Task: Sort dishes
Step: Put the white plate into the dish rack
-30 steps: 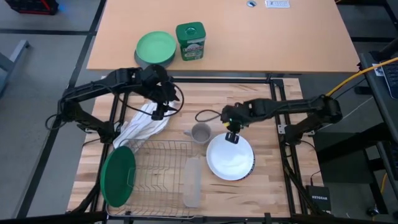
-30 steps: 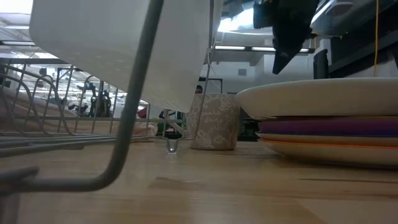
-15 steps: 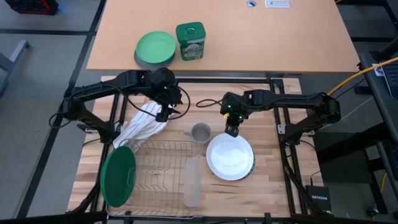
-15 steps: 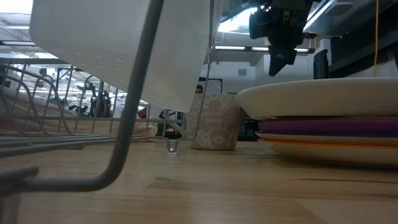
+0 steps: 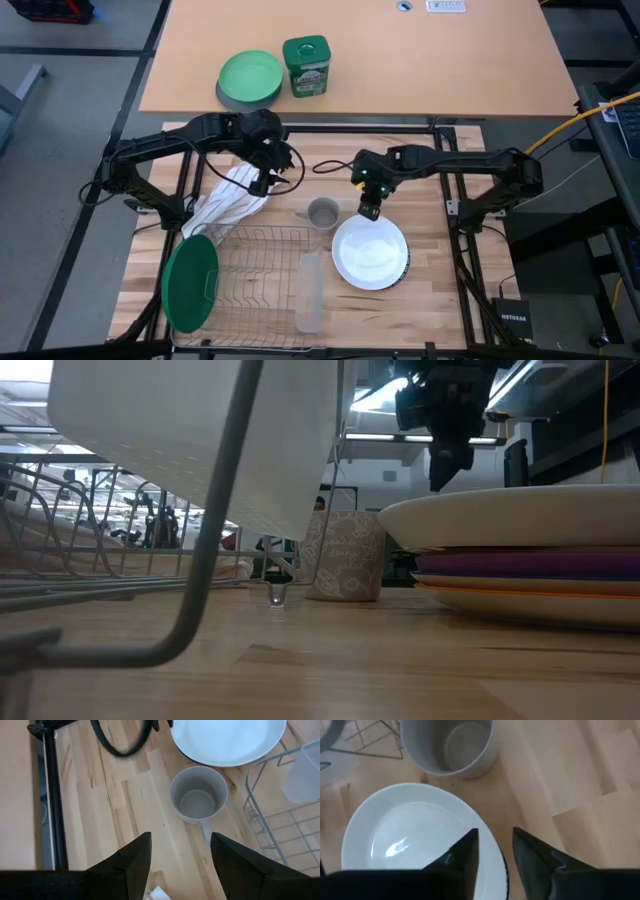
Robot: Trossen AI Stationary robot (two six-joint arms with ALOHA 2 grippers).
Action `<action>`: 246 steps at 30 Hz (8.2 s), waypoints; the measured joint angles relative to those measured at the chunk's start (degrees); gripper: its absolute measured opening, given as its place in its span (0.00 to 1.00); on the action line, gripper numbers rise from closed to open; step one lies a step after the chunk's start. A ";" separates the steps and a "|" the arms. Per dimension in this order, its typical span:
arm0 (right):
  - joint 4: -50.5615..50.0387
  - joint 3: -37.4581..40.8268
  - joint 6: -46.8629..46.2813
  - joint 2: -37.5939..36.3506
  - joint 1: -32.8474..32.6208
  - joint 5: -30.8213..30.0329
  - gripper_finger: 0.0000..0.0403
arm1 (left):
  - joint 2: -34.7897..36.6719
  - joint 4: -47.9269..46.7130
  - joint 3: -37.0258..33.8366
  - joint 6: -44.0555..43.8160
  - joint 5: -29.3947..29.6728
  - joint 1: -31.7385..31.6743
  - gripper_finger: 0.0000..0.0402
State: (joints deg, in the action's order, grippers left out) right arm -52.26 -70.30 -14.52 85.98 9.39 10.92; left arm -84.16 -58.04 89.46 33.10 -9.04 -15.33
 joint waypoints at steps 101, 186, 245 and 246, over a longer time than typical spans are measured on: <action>-27.87 -20.90 12.74 13.68 -8.11 2.03 0.03 | -0.02 0.20 0.01 -6.36 0.03 0.36 0.48; -32.54 -36.37 8.90 13.66 -15.78 -15.29 0.00 | -16.28 28.89 0.03 -35.96 5.86 16.20 0.48; -33.63 -30.95 -36.29 13.57 -40.74 -9.12 0.02 | -16.31 19.68 -0.03 -24.70 0.59 22.89 0.48; -32.71 -30.95 -39.12 13.56 -42.54 -9.47 0.03 | -16.31 19.71 -0.03 -24.72 0.61 23.74 0.48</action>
State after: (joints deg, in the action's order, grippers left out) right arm -84.97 -101.25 -53.64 99.54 -33.16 1.45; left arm -100.47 -38.33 89.43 8.38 -8.43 8.41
